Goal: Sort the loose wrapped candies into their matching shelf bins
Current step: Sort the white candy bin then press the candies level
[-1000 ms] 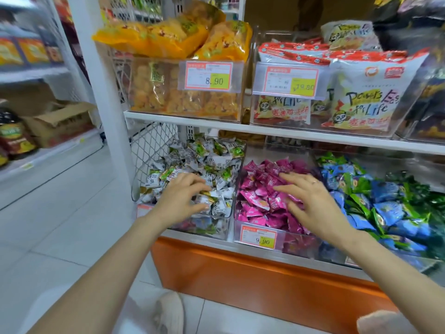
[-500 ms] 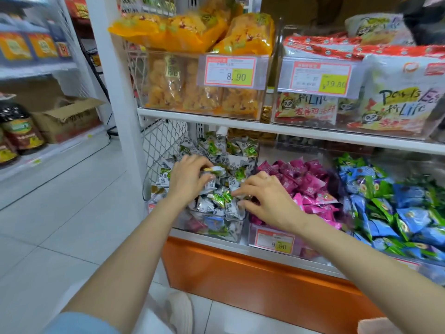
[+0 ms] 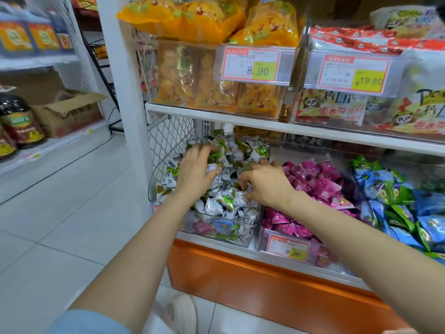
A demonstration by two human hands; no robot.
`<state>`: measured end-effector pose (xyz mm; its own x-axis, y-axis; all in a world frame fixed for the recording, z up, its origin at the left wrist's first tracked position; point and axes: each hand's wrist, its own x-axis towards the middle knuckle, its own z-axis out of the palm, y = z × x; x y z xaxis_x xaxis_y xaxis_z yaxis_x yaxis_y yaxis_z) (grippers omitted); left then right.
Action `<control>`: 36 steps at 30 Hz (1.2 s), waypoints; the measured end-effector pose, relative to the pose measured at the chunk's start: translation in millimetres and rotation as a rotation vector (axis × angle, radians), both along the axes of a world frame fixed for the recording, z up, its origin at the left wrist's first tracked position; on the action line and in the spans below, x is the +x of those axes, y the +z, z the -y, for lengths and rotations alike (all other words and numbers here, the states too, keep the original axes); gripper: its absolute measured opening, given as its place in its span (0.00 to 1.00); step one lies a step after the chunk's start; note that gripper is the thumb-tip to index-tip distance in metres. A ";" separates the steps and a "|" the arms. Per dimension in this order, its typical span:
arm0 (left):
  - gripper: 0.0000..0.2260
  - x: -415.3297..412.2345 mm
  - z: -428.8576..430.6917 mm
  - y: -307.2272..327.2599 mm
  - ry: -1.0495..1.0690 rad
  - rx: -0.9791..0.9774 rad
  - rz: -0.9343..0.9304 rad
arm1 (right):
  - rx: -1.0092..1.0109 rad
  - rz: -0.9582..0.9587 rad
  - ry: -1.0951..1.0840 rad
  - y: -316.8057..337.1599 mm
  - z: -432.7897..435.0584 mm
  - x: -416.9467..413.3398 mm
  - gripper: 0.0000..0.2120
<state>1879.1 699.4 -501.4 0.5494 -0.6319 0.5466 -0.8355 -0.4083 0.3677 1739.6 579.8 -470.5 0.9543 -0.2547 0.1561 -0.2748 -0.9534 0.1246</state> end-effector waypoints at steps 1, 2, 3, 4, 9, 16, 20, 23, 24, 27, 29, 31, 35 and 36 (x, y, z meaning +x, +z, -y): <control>0.21 -1.0 -0.4 -0.3 -0.040 -0.019 0.040 | 0.010 0.009 -0.006 1.8 1.3 1.1 0.10; 0.20 -1.9 -0.9 -1.1 -0.071 -0.020 0.088 | 0.015 0.015 -0.007 3.2 1.9 1.8 0.10; 0.19 -2.6 -1.6 -2.3 -0.093 -0.007 0.135 | 0.011 0.016 -0.005 3.7 1.8 2.3 0.09; 0.17 -2.1 -2.3 -3.5 -0.115 0.013 0.172 | -0.004 0.016 -0.001 3.2 1.4 2.9 0.09; 0.13 -1.0 -9.0 -3.5 -0.154 0.114 0.070 | 0.067 0.003 0.085 -3.6 -2.2 0.1 0.09; 0.14 -6.0 -11.0 -0.3 -0.187 0.241 -0.083 | 0.381 -0.206 0.256 -5.8 -11.8 -0.2 0.09; 0.13 -5.7 -9.4 -1.5 -0.172 0.230 -0.104 | 0.479 -0.497 0.210 12.6 -18.5 4.9 0.16; 0.12 -6.1 -7.6 -1.6 -0.161 0.230 -0.110 | 0.528 -0.708 0.201 23.0 -21.9 12.6 0.22; 0.12 -6.2 -7.2 -1.5 -0.156 0.232 -0.111 | 0.529 -0.772 0.204 23.7 -23.5 15.8 0.25; 0.12 -7.3 -7.2 -1.2 -0.151 0.233 -0.114 | 0.413 -0.917 0.231 19.9 -31.2 23.7 0.29; 0.12 -8.1 -8.4 -1.5 -0.152 0.234 -0.115 | 0.325 -0.951 0.204 13.6 -37.9 28.3 0.33; 0.12 -8.9 -10.2 -1.9 -0.158 0.236 -0.116 | 0.267 -0.993 0.164 8.0 -44.0 34.9 0.35; 0.12 -10.9 -14.0 -1.8 -0.191 0.231 -0.126 | 0.319 -1.048 0.139 5.9 -46.2 45.1 0.30; 0.12 -11.2 -14.7 -1.5 -0.200 0.232 -0.125 | 0.362 -1.038 0.147 7.8 -44.9 44.7 0.29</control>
<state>1867.9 714.1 -502.8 0.4560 -0.8338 0.3111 -0.8616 -0.3261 0.3889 1784.3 624.8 -462.7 0.6035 0.0032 -0.7974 -0.0797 -0.9947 -0.0643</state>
